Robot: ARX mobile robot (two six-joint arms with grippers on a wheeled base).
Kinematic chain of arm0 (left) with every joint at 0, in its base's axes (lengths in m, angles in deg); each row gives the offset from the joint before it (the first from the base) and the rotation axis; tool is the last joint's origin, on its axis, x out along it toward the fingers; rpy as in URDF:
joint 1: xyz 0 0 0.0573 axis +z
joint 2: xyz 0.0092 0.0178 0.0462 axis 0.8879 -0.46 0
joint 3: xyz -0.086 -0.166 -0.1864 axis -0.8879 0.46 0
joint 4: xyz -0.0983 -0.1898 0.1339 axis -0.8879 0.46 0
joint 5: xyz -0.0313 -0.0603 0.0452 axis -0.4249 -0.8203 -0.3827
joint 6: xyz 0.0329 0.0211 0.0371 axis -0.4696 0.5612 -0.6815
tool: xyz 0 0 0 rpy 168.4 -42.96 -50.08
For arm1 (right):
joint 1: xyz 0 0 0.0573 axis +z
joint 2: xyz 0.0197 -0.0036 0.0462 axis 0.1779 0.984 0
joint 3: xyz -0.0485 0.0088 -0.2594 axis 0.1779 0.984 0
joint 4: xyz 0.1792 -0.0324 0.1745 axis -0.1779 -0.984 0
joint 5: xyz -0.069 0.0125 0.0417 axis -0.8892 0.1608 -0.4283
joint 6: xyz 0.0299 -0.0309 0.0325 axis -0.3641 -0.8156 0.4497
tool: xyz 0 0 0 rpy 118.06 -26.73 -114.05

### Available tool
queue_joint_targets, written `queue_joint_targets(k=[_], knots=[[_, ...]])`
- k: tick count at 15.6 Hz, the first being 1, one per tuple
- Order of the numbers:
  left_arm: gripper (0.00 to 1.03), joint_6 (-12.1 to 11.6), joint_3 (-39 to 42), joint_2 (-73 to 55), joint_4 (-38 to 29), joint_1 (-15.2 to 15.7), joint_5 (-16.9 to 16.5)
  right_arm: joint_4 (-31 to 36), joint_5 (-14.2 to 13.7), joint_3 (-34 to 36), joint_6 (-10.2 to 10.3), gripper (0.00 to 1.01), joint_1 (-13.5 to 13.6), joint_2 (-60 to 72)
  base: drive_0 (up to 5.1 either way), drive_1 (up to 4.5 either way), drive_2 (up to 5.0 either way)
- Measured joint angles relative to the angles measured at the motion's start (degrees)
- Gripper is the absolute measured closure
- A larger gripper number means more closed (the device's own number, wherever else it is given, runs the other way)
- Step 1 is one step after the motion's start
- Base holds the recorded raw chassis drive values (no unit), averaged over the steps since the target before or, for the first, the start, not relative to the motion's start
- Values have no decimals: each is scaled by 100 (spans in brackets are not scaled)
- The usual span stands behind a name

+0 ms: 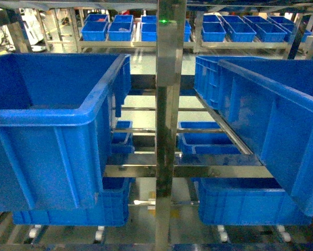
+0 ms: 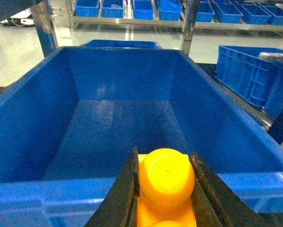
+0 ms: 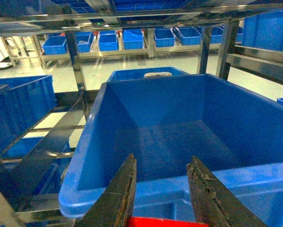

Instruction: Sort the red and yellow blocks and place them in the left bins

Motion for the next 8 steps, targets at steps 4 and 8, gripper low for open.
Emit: queue_joint_targets(k=[4,8], knots=[[81,0,0,2,-20,0,4,17,2,0,0,73,2,0,0,274,-274],[81,0,0,-31,4,0,0,-9,0,0,0,73,4,31,0,0,0]])
